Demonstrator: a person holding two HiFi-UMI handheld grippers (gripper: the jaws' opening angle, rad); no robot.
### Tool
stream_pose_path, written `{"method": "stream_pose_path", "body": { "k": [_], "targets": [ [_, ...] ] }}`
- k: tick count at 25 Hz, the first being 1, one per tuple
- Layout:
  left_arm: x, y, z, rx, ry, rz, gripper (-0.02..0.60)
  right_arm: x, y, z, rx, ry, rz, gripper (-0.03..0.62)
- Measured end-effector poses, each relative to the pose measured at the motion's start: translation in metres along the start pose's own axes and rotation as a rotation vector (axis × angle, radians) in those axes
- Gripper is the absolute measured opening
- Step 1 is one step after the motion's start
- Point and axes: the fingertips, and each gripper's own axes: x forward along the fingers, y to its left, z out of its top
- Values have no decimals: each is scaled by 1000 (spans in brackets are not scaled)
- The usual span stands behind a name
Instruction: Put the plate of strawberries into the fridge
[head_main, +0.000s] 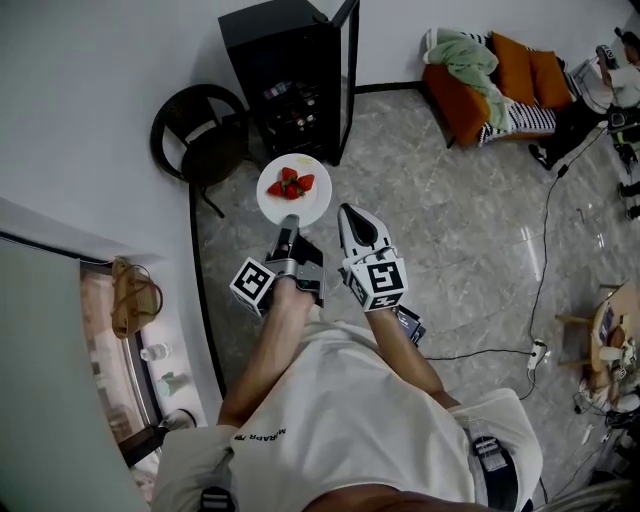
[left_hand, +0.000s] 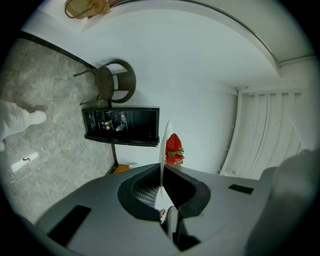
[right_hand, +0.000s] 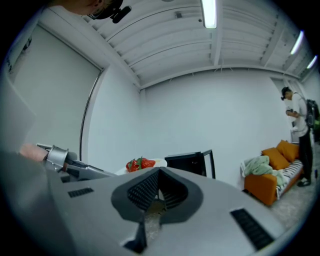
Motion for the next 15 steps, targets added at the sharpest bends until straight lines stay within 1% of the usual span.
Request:
{"method": "stream_pose_path", "body": {
  "k": [6,11,15],
  "targets": [
    [60,10,8,-13,19,34,11,47,-28,0,-9,27,-4,11],
    [75,8,16,-16,19,10,11,63,-34,-2,-18,28,-13,11],
    [131,7,43,-36,31,39,11,125,-53,0,-10,53,-25,11]
  ]
}}
